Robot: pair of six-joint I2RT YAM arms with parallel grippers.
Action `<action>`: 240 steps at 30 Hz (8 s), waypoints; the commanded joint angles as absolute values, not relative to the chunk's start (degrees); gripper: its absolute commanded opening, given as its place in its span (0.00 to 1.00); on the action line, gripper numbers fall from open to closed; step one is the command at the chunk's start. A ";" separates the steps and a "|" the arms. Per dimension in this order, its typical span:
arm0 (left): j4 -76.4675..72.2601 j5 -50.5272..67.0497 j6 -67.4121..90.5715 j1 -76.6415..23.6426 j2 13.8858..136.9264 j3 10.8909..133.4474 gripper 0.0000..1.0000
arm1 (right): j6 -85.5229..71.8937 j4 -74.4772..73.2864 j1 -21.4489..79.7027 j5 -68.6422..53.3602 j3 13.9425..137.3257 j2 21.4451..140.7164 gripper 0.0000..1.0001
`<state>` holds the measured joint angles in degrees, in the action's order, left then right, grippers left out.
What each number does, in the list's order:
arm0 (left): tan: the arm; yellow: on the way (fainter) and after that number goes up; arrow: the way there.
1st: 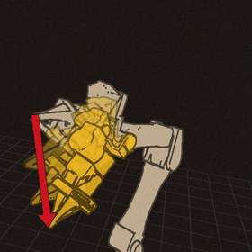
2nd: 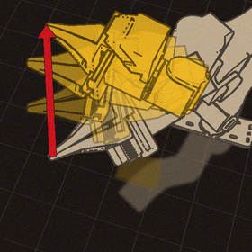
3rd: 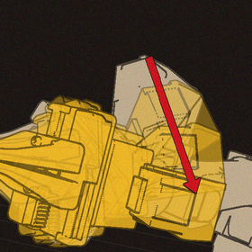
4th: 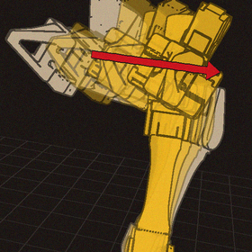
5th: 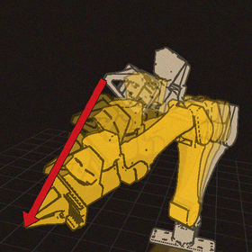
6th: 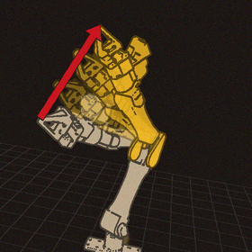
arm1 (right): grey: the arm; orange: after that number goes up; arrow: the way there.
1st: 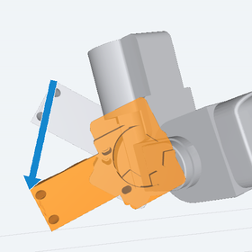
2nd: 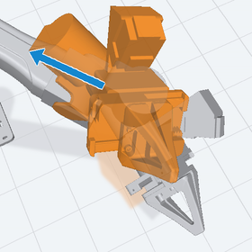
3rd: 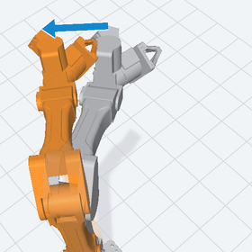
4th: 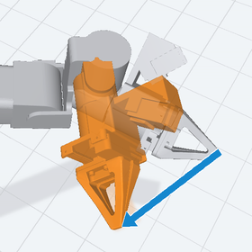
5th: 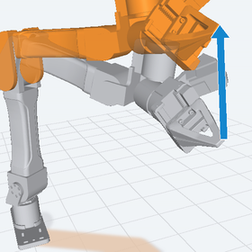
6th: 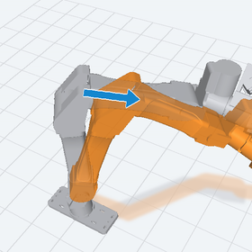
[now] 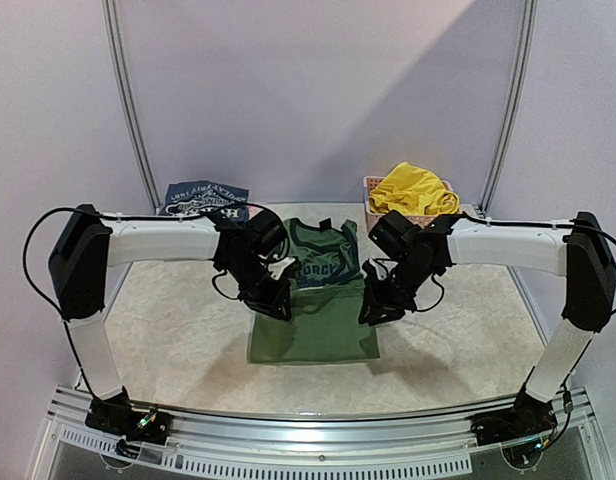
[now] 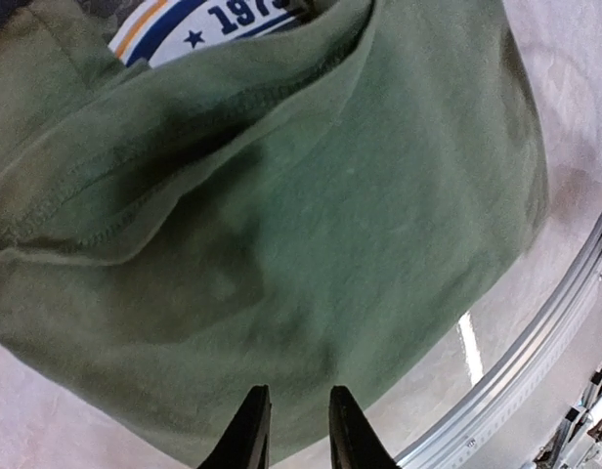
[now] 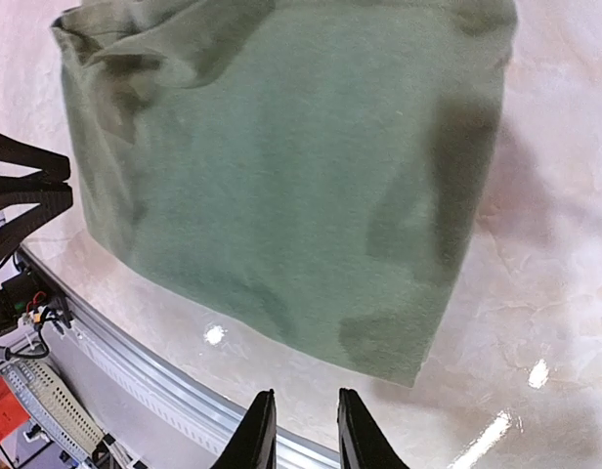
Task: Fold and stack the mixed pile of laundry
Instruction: Adjust the rectangle-folded tank top at the center of the board, then pick up the rectangle-folded tank top from the center of the board, then fold the rectangle-folded tank top at the center of the board.
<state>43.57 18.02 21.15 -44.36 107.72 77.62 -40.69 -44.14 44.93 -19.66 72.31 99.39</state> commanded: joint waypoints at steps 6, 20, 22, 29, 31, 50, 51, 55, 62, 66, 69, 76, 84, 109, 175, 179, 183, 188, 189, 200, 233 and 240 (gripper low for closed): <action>41.96 16.46 17.98 -43.59 115.60 83.92 0.20 | -43.81 -45.97 44.84 -16.04 70.63 96.75 0.22; 43.92 10.49 13.66 -33.58 123.77 93.26 0.21 | -44.00 -47.83 44.74 -14.50 70.19 95.42 0.22; 45.03 10.16 13.99 -32.84 125.08 95.00 0.21 | -43.54 -48.23 44.76 -14.22 70.82 95.98 0.22; 46.28 7.35 13.91 -33.45 117.30 93.46 0.24 | -42.80 -47.55 43.90 -14.31 70.89 96.74 0.33; 46.06 4.70 12.93 -34.14 112.46 89.82 0.27 | -42.97 -46.66 43.80 -14.81 69.69 96.45 0.39; 49.39 -10.83 9.16 -49.02 78.00 61.20 0.83 | -52.47 -25.04 43.46 -28.45 51.90 97.03 0.46; 49.05 -11.18 9.22 -49.24 77.10 60.47 0.91 | -52.73 -24.73 43.47 -28.74 51.53 97.47 0.45; 51.23 -12.56 8.92 -49.75 76.93 60.02 0.88 | -54.95 -22.22 43.25 -29.80 49.27 98.67 0.39; 49.04 -13.17 4.36 -53.73 75.17 57.57 0.75 | -56.40 -20.50 43.22 -29.93 47.94 100.07 0.37; 45.41 -12.06 0.18 -56.29 73.35 55.48 0.73 | -57.34 -20.02 43.06 -28.78 46.66 99.57 0.37; 43.70 -10.88 -3.61 -57.69 73.38 54.25 0.73 | -57.90 -19.94 42.77 -27.74 45.86 98.61 0.33; 42.34 -12.52 -15.03 -64.08 78.26 53.42 0.68 | -58.02 -18.68 42.28 -27.20 46.40 99.24 0.13; 37.30 -12.64 -22.46 -65.04 84.61 50.91 0.59 | -57.13 -19.99 42.22 -26.94 47.54 99.42 0.00; 24.73 -17.05 -26.79 -64.78 95.88 47.42 0.42 | -54.09 -27.10 41.32 -26.02 49.93 98.16 0.00; 60.57 -26.21 19.91 -97.64 85.73 77.75 0.00 | -53.32 -67.46 46.39 -27.85 64.78 68.72 0.00; 60.44 -26.06 20.36 -95.16 82.01 75.25 0.00 | -49.58 -71.05 46.15 -25.40 74.44 75.81 0.00; 59.50 -24.34 18.96 -90.46 77.08 72.21 0.00 | -46.89 -74.20 44.98 -22.72 84.58 84.55 0.00; 57.79 -19.47 14.54 -81.14 73.19 69.70 0.00 | -42.75 -77.36 42.14 -21.16 96.89 94.38 0.00; 57.41 -18.32 13.53 -79.31 72.75 69.24 0.00 | -41.76 -77.69 41.70 -21.39 99.00 97.27 0.00; 54.10 -6.77 4.36 -60.22 73.12 66.80 0.00 | -36.86 -82.34 37.92 -23.11 122.66 117.93 0.00; 45.52 8.27 2.89 -35.10 92.83 69.96 0.00 | -41.88 -60.27 33.54 -38.48 129.11 136.99 0.09; 45.14 9.87 3.09 -31.12 98.40 72.14 0.00 | -44.46 -53.25 32.24 -40.59 129.11 137.94 0.31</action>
